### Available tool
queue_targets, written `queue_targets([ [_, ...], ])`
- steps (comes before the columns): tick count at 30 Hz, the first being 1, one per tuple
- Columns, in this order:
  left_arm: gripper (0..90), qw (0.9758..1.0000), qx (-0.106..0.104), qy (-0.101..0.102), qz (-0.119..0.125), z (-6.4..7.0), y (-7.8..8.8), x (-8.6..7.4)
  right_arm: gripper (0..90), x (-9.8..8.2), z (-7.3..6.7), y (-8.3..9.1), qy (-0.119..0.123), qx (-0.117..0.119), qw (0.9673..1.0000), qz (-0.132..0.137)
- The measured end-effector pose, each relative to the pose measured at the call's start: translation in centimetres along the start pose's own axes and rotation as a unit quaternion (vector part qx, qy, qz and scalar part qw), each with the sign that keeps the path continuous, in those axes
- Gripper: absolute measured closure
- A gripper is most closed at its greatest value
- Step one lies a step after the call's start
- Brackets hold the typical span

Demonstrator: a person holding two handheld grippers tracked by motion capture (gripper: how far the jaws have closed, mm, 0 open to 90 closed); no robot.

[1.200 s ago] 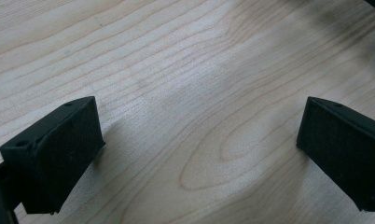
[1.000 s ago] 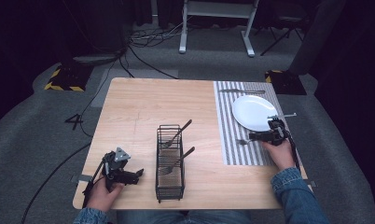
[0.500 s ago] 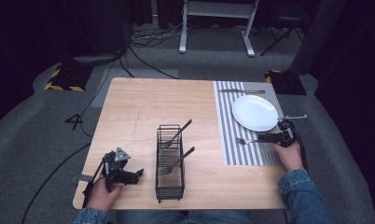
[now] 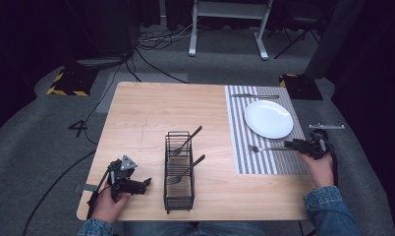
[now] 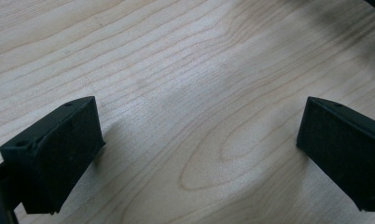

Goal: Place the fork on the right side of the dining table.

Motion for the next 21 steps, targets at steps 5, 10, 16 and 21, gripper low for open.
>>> queue_targets([
  [5, 0.2, 1.0000, 0.000, 0.000, 0.000, 0.0, 0.0, 0.0, 43.6, -0.1, -2.1, 1.7, 0.027, 0.009, 0.9995, 0.016],
  [10, 0.2, 1.0000, 0.000, 0.000, -0.001, 0.0, 0.0, 0.0, 41.8, -0.1, -4.6, 2.7, 0.059, 0.022, 0.9977, 0.025],
  [16, 0.3, 1.0000, 0.000, 0.000, -0.001, 0.0, 0.0, 0.0, 40.2, -0.3, -8.1, 3.2, 0.089, 0.046, 0.9946, 0.027],
  [21, 0.3, 1.0000, 0.000, 0.000, -0.001, 0.0, 0.0, 0.0, 40.1, -0.6, -10.5, 3.0, 0.107, 0.068, 0.9917, 0.022],
])
Point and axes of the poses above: each handheld gripper's, and its own axes: y roughly backward along the jaws, x roughly out of its top, z roughly to its right, the point moved 1 cm from there along -y, roughly forward along the jaws, and after that the axes turned 13 degrees about x, right-handed, at the moved point
